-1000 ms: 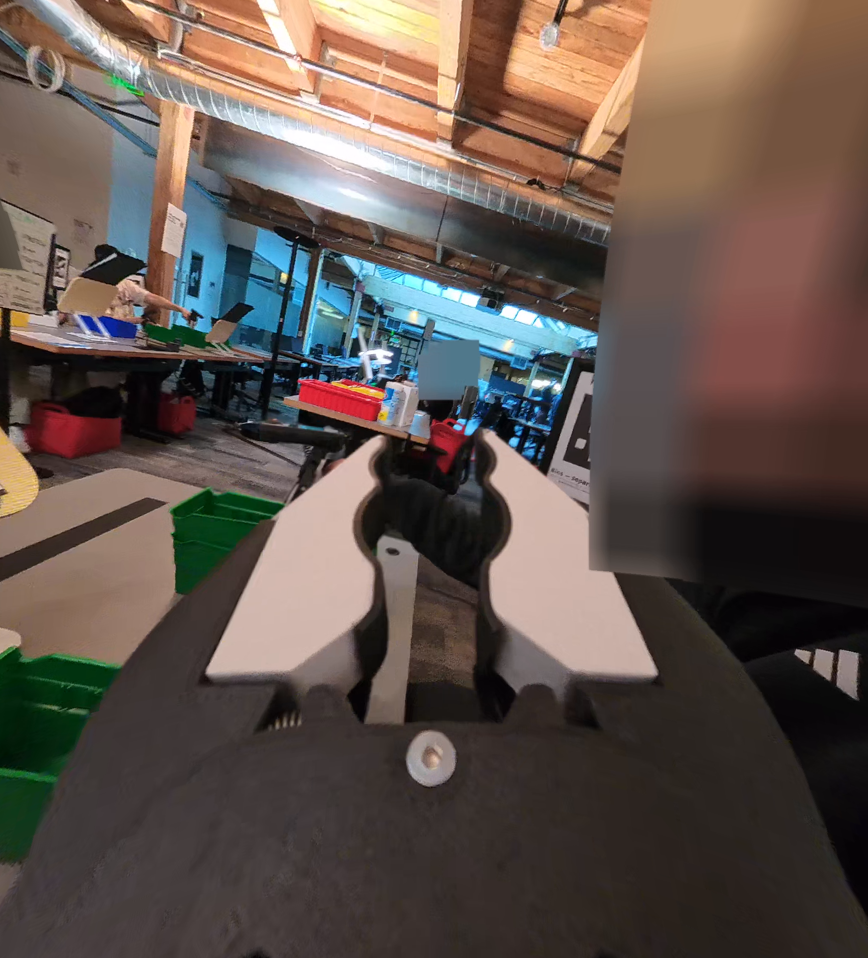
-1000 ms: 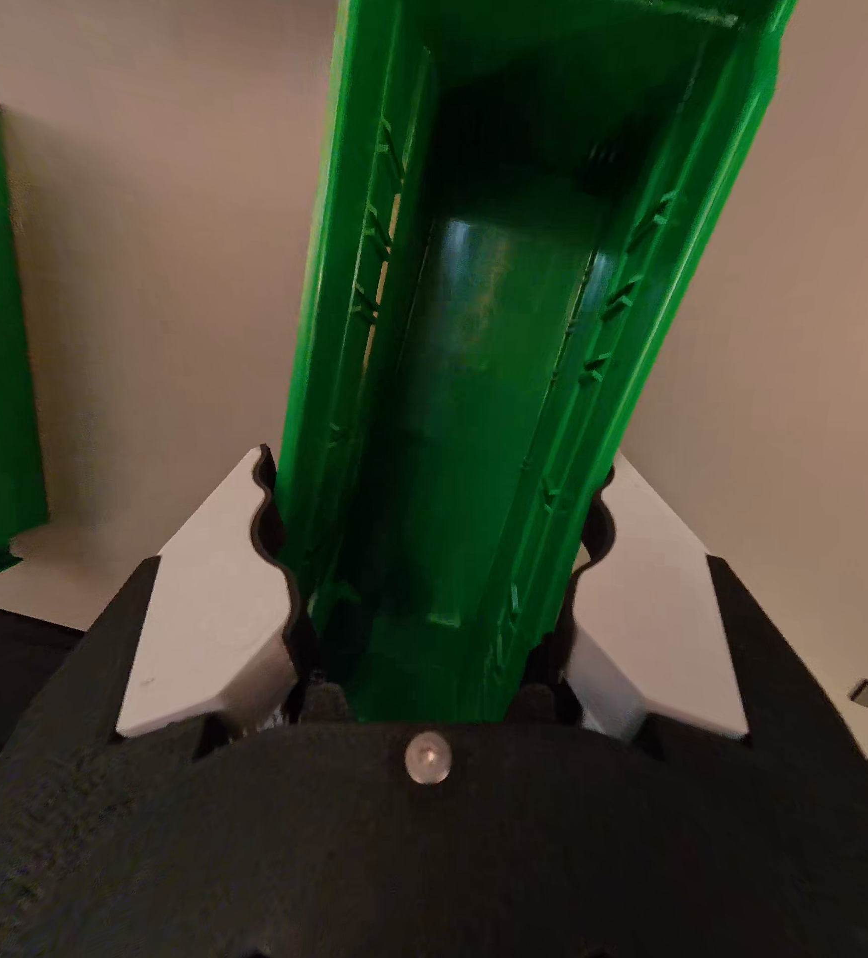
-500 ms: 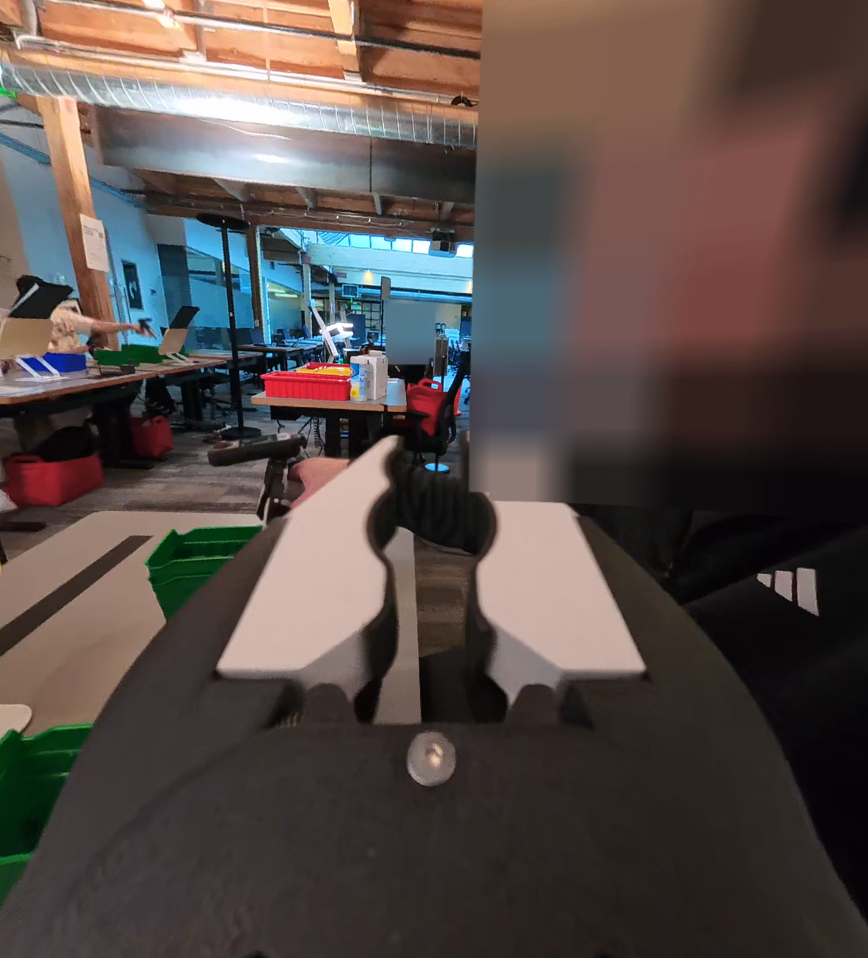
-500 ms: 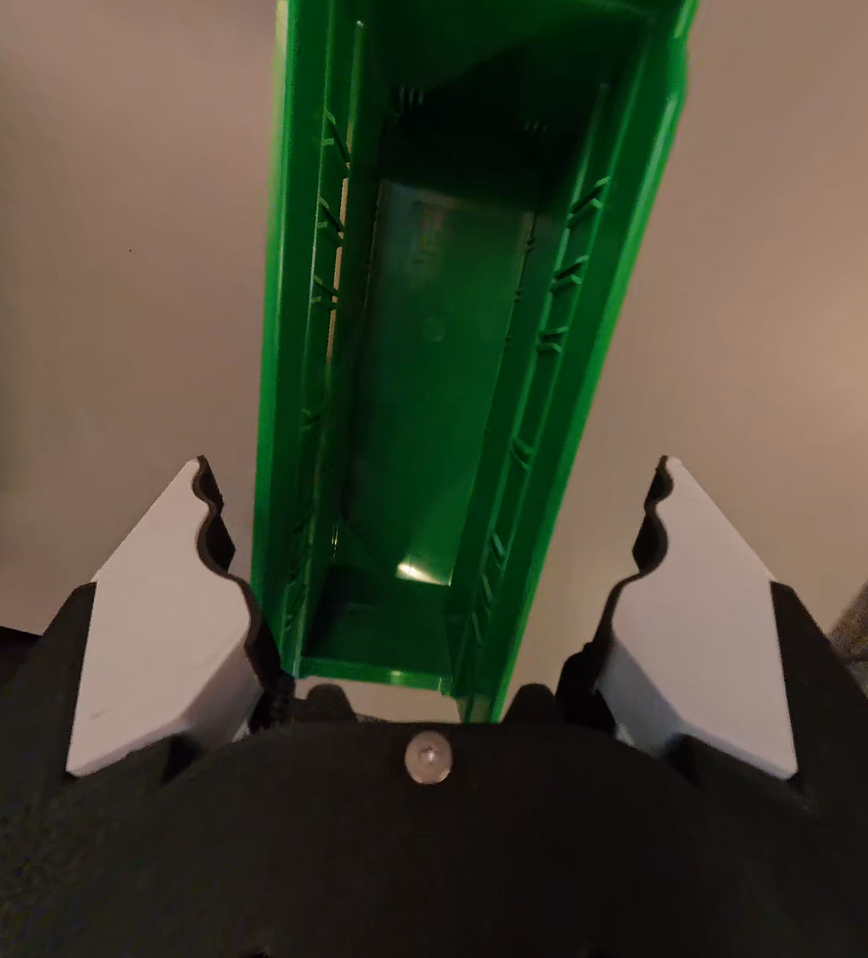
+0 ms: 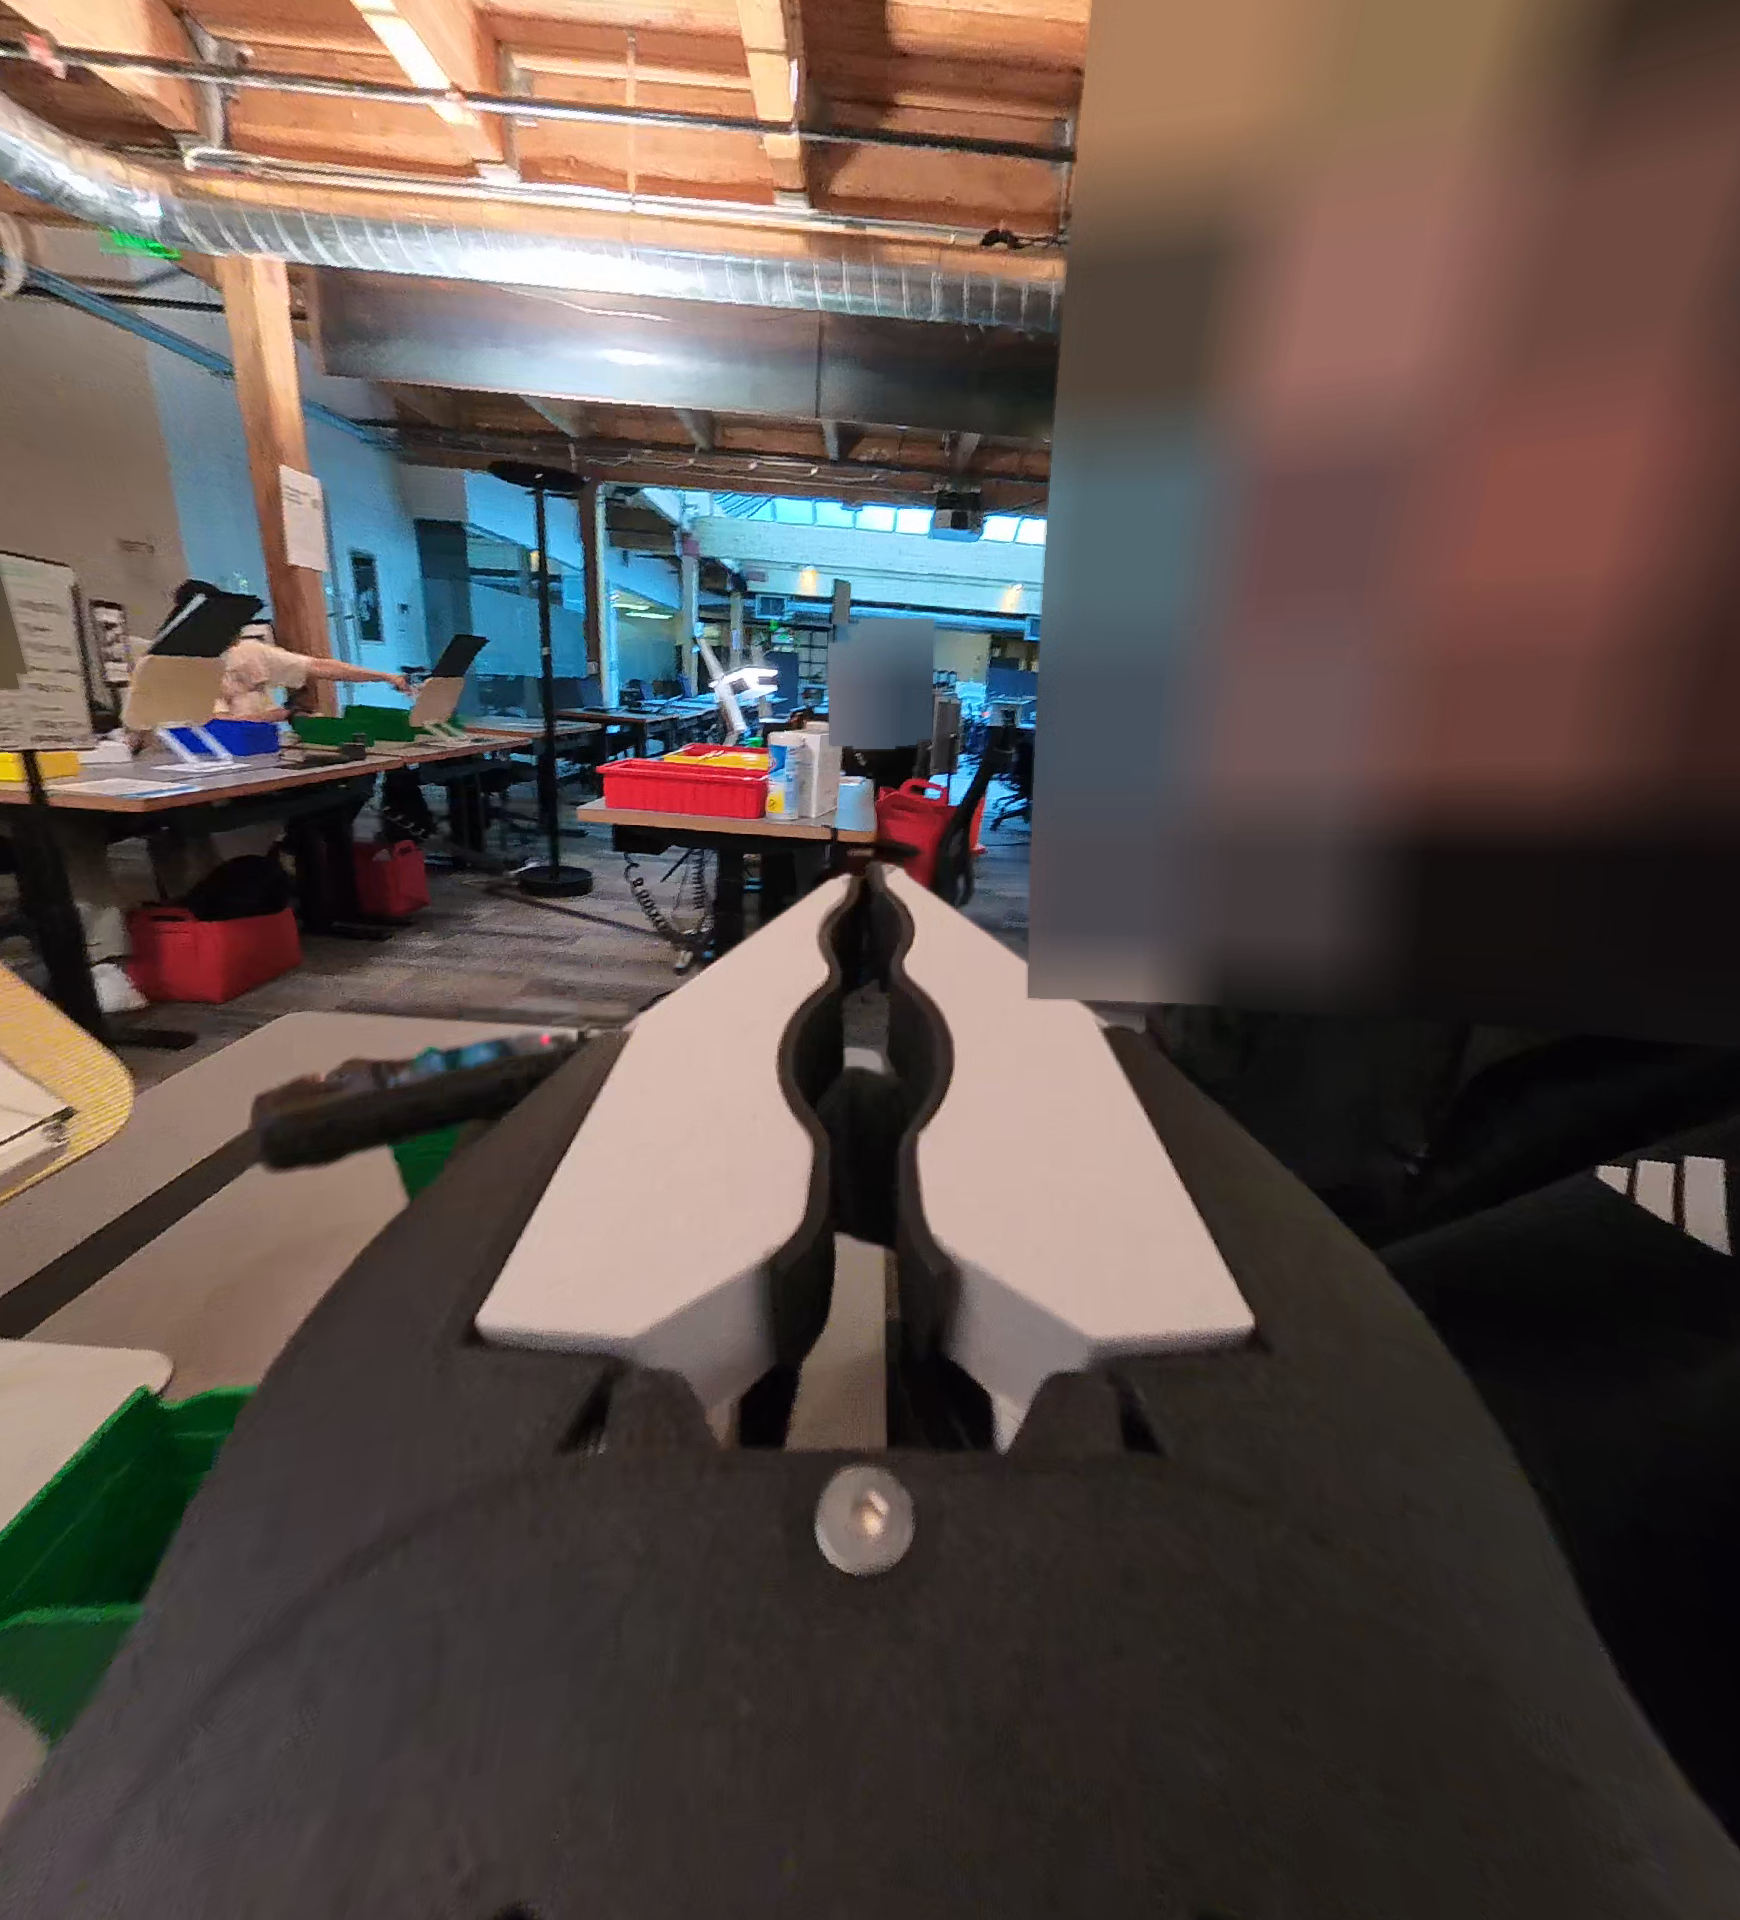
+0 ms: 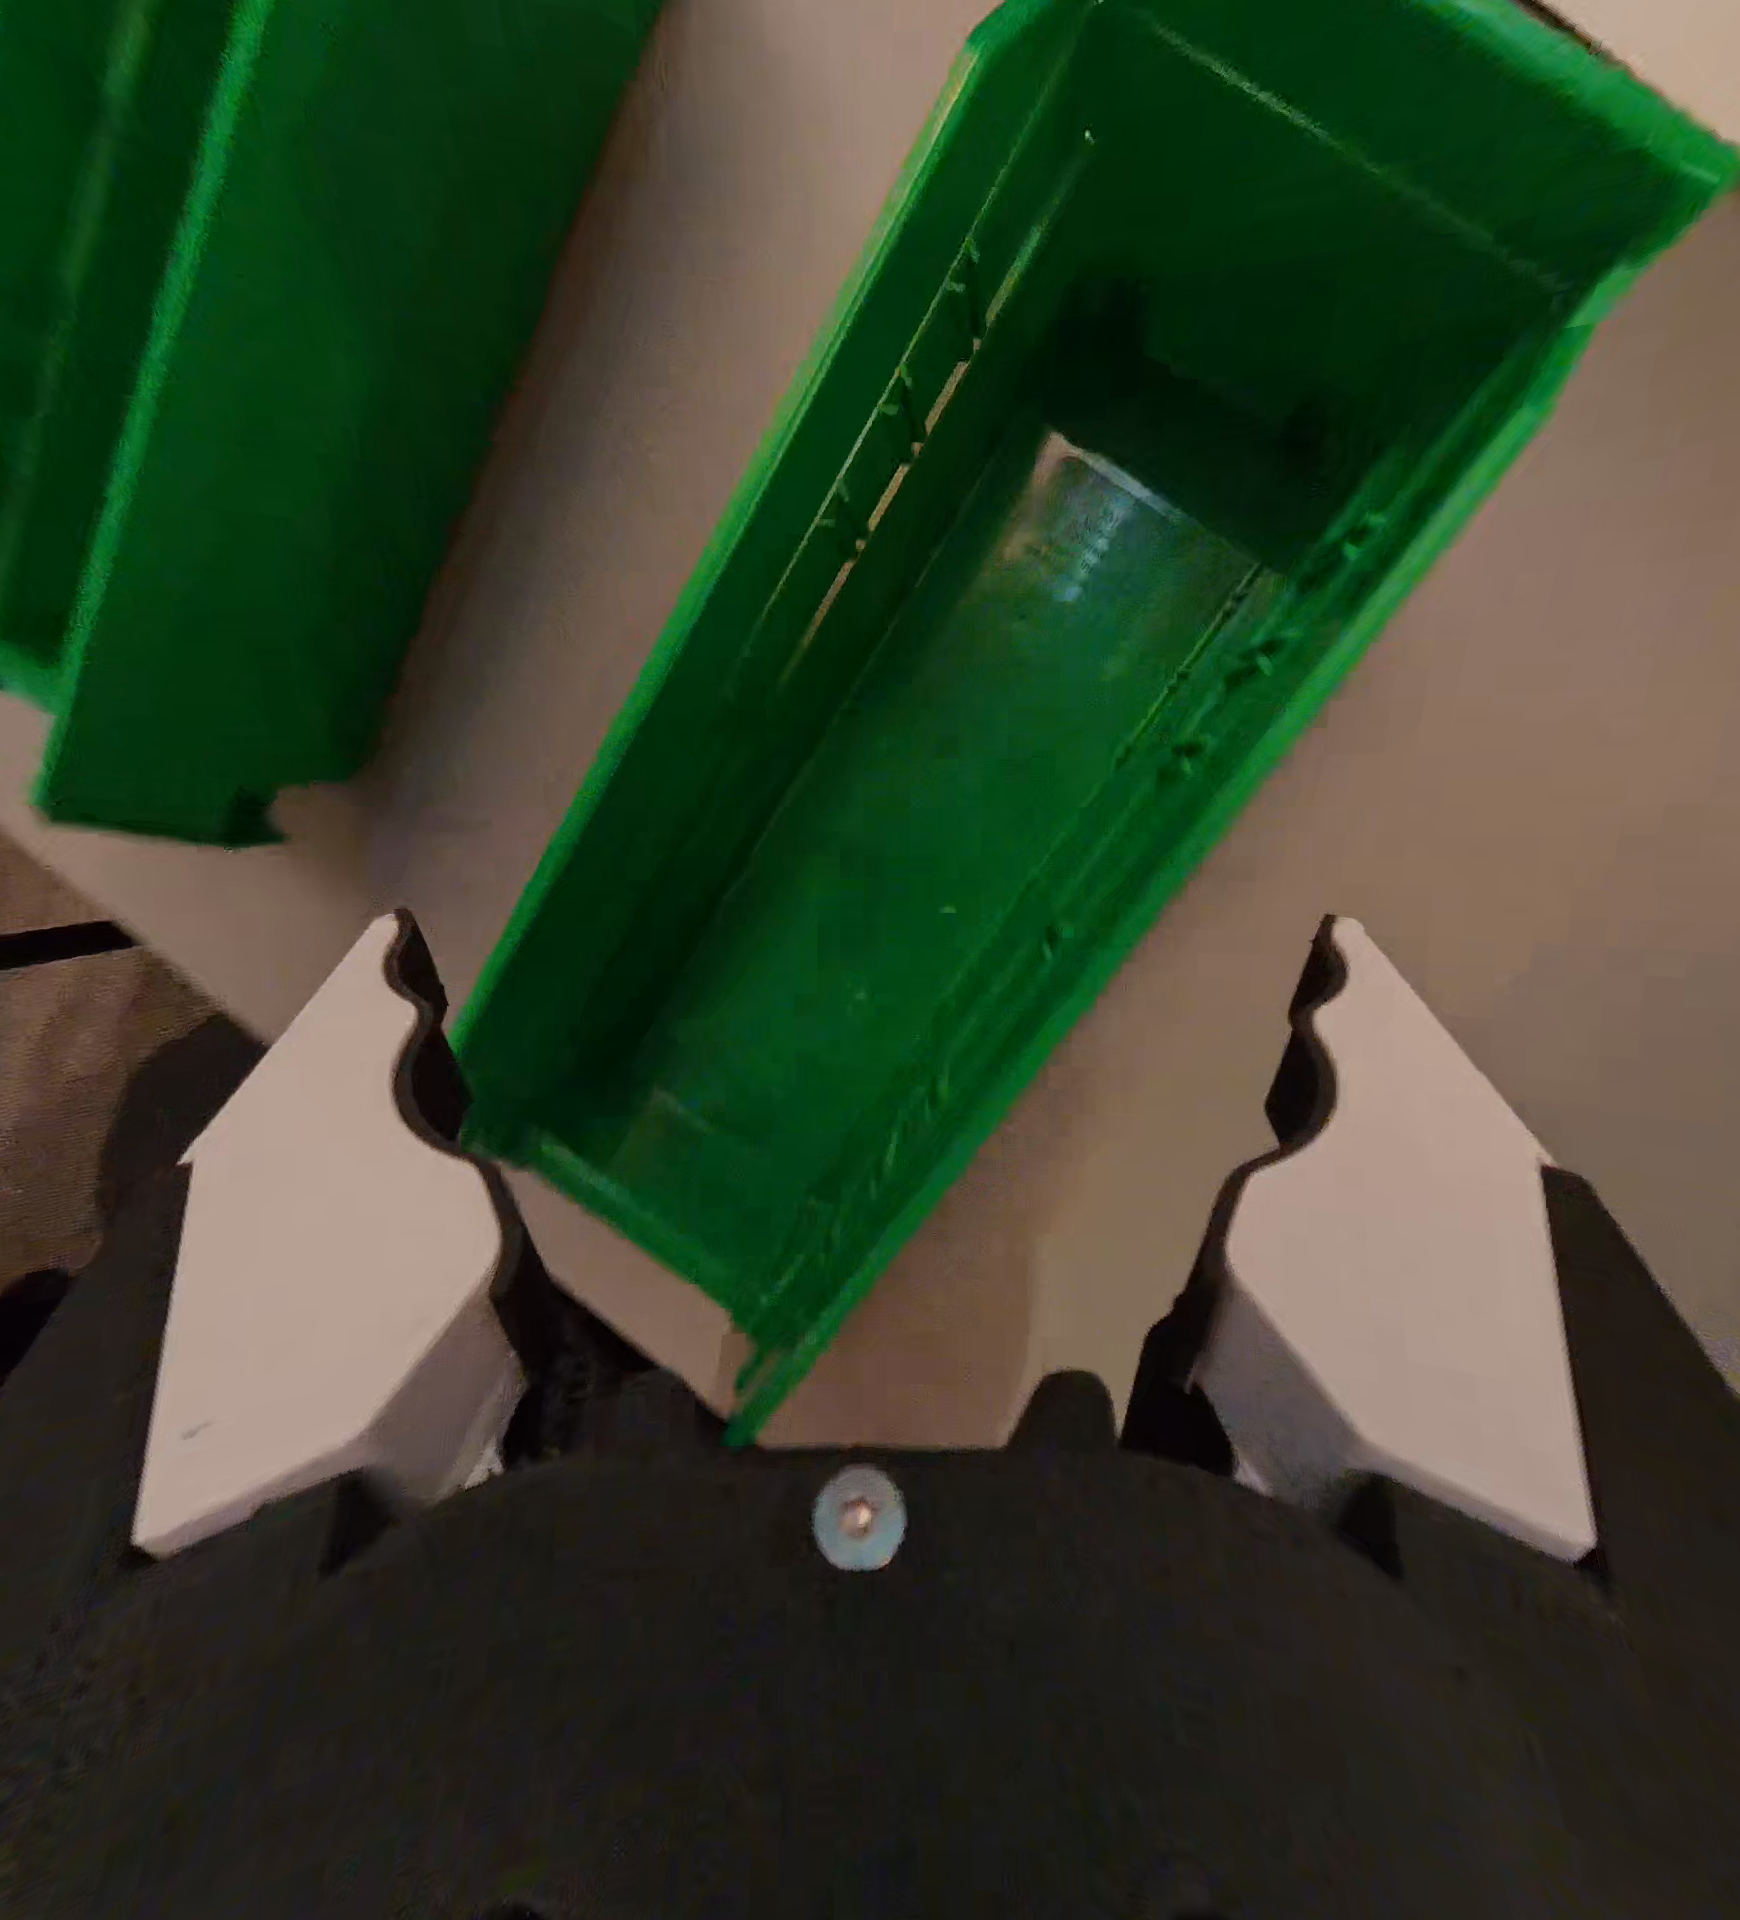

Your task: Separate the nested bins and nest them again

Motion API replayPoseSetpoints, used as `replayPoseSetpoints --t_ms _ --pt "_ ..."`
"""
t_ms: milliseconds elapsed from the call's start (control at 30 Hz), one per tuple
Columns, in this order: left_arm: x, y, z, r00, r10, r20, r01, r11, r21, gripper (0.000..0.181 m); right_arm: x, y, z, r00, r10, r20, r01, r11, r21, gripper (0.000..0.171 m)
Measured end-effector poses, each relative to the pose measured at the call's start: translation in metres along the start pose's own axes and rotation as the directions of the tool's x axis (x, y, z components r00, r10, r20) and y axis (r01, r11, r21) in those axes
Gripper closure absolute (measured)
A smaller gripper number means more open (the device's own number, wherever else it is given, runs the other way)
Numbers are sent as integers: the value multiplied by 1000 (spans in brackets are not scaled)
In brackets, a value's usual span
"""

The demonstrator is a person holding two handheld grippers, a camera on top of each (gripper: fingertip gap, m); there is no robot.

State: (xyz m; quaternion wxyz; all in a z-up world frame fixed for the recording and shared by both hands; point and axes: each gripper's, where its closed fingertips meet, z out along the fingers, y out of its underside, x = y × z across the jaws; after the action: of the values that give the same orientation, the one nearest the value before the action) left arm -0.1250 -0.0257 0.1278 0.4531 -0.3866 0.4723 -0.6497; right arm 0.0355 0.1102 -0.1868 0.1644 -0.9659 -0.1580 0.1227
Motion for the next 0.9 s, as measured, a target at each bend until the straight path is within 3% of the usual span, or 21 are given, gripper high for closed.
replayPoseSetpoints --t_ms 167,433,633,900 --pt "-1 -12 -20 999 22 44 -23 999 27 181 3 -3 50 994 -36 -99 25 994 -107 15" --pt "-6 -13 -31 999 15 52 -17 999 42 181 33 34 29 966 -249 -64 215 919 -330 19" --pt "-9 -6 -24 999 -11 41 10 1000 25 181 41 41 36 986 -151 -75 124 950 -286 14" --pt "-14 3 -17 998 -23 58 24 999 -26 181 39 30 35 991 -122 -58 110 978 -179 44"
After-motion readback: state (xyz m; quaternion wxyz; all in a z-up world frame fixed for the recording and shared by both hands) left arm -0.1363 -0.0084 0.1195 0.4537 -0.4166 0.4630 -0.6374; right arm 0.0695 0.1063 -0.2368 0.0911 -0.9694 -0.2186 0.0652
